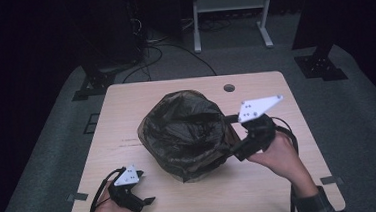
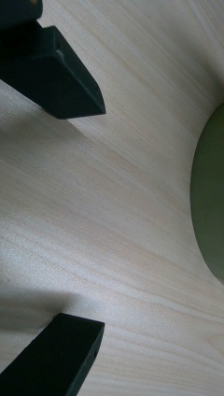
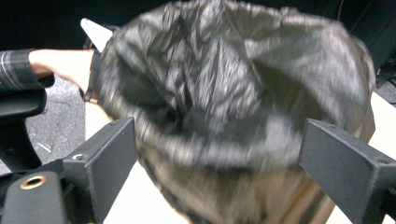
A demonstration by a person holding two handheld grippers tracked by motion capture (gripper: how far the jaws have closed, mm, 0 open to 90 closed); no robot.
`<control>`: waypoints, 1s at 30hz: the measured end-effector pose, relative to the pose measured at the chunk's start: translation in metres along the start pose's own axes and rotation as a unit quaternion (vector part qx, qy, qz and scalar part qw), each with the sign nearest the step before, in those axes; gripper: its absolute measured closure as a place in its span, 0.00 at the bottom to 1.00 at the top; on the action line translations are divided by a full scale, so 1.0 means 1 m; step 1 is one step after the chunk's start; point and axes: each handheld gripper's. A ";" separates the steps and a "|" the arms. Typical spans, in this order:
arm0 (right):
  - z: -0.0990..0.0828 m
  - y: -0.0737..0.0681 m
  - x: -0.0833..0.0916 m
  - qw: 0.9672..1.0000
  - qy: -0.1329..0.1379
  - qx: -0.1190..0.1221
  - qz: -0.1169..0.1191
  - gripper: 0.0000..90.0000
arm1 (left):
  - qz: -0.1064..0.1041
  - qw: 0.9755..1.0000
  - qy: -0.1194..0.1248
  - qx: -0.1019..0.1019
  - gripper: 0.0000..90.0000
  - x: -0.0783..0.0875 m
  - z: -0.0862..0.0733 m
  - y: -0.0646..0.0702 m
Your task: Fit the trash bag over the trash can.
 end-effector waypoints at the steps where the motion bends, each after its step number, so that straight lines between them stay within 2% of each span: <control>1: -0.008 -0.004 0.002 1.000 0.003 -0.004 -0.001 0.11 | 0.000 1.000 0.001 0.000 0.00 0.000 0.000 0.000; 5: -0.039 -0.019 0.002 1.000 0.014 -0.024 -0.009 0.11 | 0.000 1.000 0.001 0.000 0.00 0.000 0.000 0.000; 6: -0.039 -0.019 0.002 1.000 0.014 -0.024 -0.009 0.11 | 0.000 1.000 0.001 0.000 0.00 0.000 0.000 0.000; 7: -0.055 -0.025 -0.001 0.999 0.022 -0.037 -0.008 0.11 | 0.000 1.000 0.001 0.000 0.00 0.000 0.000 0.000; 8: -0.055 -0.025 -0.001 0.999 0.022 -0.037 -0.008 0.11 | 0.000 1.000 0.001 0.000 0.00 0.000 0.000 0.000; 9: -0.068 -0.032 -0.003 0.999 0.026 -0.043 -0.018 0.11 | 0.000 1.000 0.001 0.001 0.00 0.000 0.000 0.000; 10: -0.074 -0.035 -0.004 0.998 0.029 -0.048 -0.018 0.11 | 0.000 1.000 0.001 0.001 0.00 0.000 0.000 0.000; 18: -0.112 -0.051 -0.016 0.997 0.017 -0.071 -0.027 0.11 | 0.000 1.000 0.000 -0.001 0.00 0.000 0.000 0.000; 19: -0.112 -0.051 -0.016 0.997 0.017 -0.071 -0.027 0.11 | 0.000 1.000 0.000 -0.001 0.00 0.000 0.000 0.000; 21: -0.127 -0.056 -0.028 0.996 0.005 -0.082 -0.032 0.11 | 0.000 1.000 0.001 -0.001 0.00 0.000 0.000 0.000; 22: -0.127 -0.056 -0.028 0.996 0.005 -0.082 -0.032 0.11 | 0.000 1.000 0.001 -0.001 0.00 0.000 0.000 0.000; 24: -0.142 -0.060 -0.042 0.995 -0.016 -0.092 -0.031 0.11 | -0.001 1.000 0.001 -0.001 0.00 0.000 0.000 0.000; 27: -0.152 -0.063 -0.054 0.994 -0.045 -0.087 -0.041 0.10 | -0.001 1.000 0.001 -0.002 0.00 0.000 0.000 0.000; 28: -0.152 -0.063 -0.054 0.994 -0.045 -0.087 -0.041 0.10 | -0.001 1.000 0.001 -0.002 0.00 0.000 0.000 0.000; 29: -0.156 -0.064 -0.061 0.994 -0.063 -0.083 -0.041 0.10 | -0.001 1.000 0.000 -0.002 0.00 0.000 0.000 0.000; 30: -0.157 -0.064 -0.063 0.993 -0.069 -0.078 -0.046 0.10 | -0.001 1.000 0.000 -0.002 0.00 0.000 0.000 0.000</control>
Point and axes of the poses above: each handheld gripper's, and its own axes: x roughly backward along the jaws, z roughly out of its top, y roughly to its right, and after that the axes turned 15 degrees about x, right-handed
